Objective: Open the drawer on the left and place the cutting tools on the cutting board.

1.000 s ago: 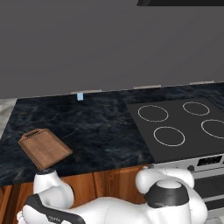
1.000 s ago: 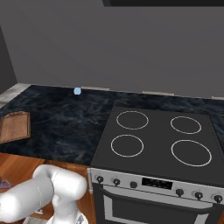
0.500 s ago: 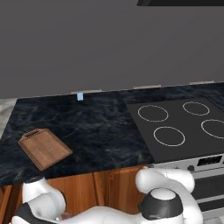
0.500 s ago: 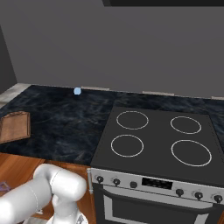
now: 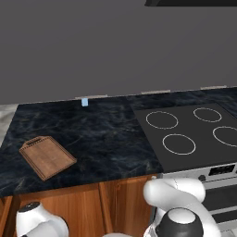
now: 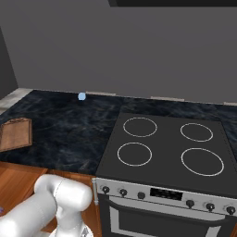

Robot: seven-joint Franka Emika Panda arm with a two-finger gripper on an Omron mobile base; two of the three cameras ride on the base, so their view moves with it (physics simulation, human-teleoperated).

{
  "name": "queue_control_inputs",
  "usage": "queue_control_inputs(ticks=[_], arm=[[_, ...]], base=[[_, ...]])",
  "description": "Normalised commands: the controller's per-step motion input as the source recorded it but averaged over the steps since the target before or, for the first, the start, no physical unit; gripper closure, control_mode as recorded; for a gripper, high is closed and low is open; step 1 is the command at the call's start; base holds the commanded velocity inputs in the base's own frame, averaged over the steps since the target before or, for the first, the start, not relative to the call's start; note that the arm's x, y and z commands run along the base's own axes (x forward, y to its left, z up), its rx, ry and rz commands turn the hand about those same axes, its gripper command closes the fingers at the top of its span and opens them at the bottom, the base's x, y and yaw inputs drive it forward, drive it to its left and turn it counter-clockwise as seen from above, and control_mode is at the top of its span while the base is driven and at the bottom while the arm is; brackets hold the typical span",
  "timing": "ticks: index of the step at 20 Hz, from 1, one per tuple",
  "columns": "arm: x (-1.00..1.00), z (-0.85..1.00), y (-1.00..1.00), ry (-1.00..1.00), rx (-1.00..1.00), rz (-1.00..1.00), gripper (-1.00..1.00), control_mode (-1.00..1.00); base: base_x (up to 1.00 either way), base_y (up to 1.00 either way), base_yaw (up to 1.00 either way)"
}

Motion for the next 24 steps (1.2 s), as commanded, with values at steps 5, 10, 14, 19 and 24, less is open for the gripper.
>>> queue_control_inputs(ticks=[5, 10, 14, 19, 24], arm=[[0.07, 0.00, 0.00, 0.00, -0.01, 0.00, -1.00, -1.00], [0.45, 0.00, 0.00, -0.06, -0.05, 0.00, -1.00, -1.00], [0.35, 0.00, 0.00, -0.01, -0.04, 0.00, -1.00, -1.00], [0.11, -0.08, 0.00, 0.00, -0.04, 0.00, -1.00, -1.00], [0.02, -0.21, 0.00, 0.00, -0.04, 0.00, -1.00, -1.00]], base=[[0.00, 0.00, 0.00], [0.00, 0.00, 0.00], [0.00, 0.00, 0.00], [0.00, 0.00, 0.00], [0.00, 0.00, 0.00]])
